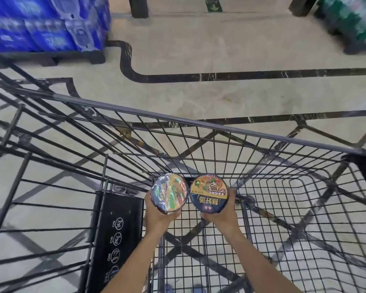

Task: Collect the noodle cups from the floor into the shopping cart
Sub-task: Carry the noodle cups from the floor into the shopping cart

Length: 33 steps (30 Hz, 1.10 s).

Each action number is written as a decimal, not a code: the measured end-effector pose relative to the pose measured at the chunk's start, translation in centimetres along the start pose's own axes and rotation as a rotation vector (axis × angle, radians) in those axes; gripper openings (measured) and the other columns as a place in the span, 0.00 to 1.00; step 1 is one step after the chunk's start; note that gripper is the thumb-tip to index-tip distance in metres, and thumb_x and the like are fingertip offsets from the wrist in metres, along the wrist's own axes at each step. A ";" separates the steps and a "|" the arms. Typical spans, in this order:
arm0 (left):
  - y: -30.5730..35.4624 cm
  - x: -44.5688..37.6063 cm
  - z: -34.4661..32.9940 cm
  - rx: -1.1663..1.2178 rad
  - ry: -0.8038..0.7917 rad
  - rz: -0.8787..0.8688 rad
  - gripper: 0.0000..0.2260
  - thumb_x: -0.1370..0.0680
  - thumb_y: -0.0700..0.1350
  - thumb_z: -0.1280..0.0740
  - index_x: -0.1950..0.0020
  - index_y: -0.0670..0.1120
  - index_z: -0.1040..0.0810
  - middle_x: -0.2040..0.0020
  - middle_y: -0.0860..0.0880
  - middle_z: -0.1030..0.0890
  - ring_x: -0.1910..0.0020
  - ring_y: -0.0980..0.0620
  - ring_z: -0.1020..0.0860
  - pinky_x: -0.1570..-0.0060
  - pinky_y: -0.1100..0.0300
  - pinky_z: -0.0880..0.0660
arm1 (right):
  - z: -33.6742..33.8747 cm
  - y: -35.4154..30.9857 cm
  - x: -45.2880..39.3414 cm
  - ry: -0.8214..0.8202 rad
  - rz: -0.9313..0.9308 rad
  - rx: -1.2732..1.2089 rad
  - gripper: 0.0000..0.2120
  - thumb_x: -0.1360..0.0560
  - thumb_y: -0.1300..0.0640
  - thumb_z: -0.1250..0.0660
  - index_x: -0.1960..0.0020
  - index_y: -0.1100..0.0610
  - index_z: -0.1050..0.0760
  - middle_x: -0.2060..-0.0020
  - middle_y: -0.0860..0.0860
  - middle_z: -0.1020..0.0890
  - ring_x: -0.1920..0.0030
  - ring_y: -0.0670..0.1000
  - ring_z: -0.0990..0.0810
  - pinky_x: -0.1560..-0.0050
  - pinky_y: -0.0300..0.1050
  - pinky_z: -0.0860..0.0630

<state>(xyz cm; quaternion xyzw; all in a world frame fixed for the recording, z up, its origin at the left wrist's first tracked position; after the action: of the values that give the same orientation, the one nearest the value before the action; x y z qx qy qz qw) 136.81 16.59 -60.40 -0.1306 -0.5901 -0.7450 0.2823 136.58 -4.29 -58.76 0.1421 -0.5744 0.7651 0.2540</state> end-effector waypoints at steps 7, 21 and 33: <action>4.1 3.6 1.8 -0.360 -0.065 -0.139 0.39 0.30 0.44 0.24 0.26 0.43 0.42 0.34 0.44 0.29 0.36 0.46 0.29 0.40 0.57 0.30 | 3.1 -3.8 4.1 -0.002 0.020 0.290 0.44 0.31 0.58 0.25 0.24 0.55 0.47 0.33 0.51 0.29 0.32 0.53 0.30 0.33 0.47 0.33; 26.5 18.7 3.6 -1.378 -0.164 -1.219 0.24 0.22 0.56 0.64 0.27 0.48 0.60 0.26 0.49 0.60 0.29 0.50 0.62 0.31 0.48 0.65 | 16.1 -21.7 20.4 0.005 0.600 1.228 0.28 0.18 0.53 0.48 0.23 0.50 0.57 0.27 0.45 0.63 0.25 0.48 0.63 0.25 0.51 0.61; 34.0 35.5 -9.5 -1.261 -0.461 -2.110 0.24 0.21 0.53 0.49 0.31 0.41 0.28 0.30 0.43 0.30 0.30 0.48 0.32 0.26 0.51 0.49 | 30.3 -15.5 41.8 0.501 0.394 1.280 0.24 0.22 0.51 0.45 0.27 0.57 0.36 0.27 0.54 0.35 0.26 0.53 0.38 0.27 0.53 0.40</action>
<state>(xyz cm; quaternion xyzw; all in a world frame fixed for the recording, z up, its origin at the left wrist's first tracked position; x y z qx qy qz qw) 129.00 -6.80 -16.82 0.1659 0.0166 -0.7203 -0.6733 108.17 -20.40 -15.85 -0.0231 0.0483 0.9933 0.1023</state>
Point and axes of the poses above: each hand's wrist, its own x-axis away from the middle knuckle, its own z-axis out of the back of the hand, y = z × x, the point moved 2 cm from there along -x, towards the middle knuckle
